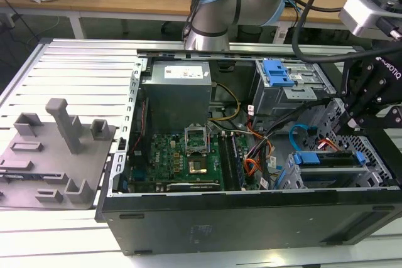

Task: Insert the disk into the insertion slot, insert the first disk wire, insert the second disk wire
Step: 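Insert the second disk wire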

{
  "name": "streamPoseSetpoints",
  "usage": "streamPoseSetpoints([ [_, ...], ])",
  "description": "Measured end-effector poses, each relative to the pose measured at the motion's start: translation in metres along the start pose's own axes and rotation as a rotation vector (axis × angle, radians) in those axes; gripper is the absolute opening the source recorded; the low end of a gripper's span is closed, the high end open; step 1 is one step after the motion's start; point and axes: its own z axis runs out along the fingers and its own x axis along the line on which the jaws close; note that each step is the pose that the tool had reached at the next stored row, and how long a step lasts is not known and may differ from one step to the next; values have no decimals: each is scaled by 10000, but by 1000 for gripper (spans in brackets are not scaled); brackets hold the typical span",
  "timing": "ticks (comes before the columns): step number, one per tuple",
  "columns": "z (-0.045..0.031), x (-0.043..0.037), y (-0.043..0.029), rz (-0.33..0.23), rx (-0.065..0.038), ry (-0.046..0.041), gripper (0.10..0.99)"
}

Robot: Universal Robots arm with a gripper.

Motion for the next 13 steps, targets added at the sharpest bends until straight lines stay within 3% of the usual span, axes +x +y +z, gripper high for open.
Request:
streamPoseSetpoints([
  [7,1,0,13,0,-1,0,114],
  [8,1,0,15,0,0,0,235],
  [9,2,0,17,0,-1,-1,302],
  [12,2,-16,19,0,-1,0,302],
  [13,3,-70,20,1,0,1,302],
])
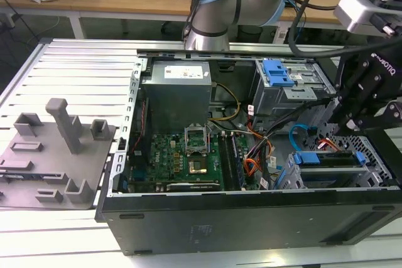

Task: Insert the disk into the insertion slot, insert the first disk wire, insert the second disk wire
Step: 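Insert the second disk wire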

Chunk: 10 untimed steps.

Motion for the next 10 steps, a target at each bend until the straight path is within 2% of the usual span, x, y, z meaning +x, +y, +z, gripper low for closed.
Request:
streamPoseSetpoints([
  [6,4,-167,2,-2,0,-1,302],
  [8,4,-169,3,-19,0,1,302],
  [10,10,-169,37,-46,-1,3,302],
])
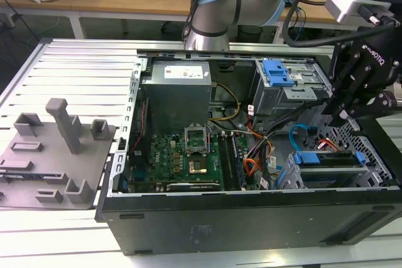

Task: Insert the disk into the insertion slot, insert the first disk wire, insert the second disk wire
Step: 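Insert the second disk wire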

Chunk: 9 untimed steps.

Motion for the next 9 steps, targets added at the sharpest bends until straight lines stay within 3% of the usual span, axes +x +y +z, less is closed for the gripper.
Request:
streamPoseSetpoints([
  [5,46,3,96,-63,-1,28,302],
  [9,168,4,134,-266,-5,44,302],
])
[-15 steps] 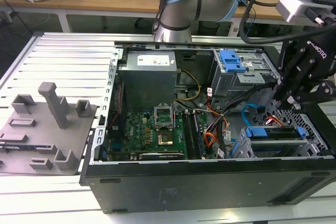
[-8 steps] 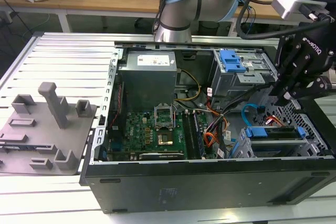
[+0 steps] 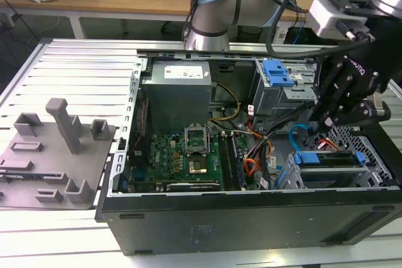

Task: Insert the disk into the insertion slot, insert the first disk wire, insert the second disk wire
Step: 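Insert the second disk wire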

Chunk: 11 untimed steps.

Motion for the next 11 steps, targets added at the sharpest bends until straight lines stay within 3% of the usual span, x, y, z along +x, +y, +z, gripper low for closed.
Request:
streamPoseSetpoints([
  [7,155,-31,-10,59,0,35,302],
  [11,172,-30,-12,60,1,44,302],
])
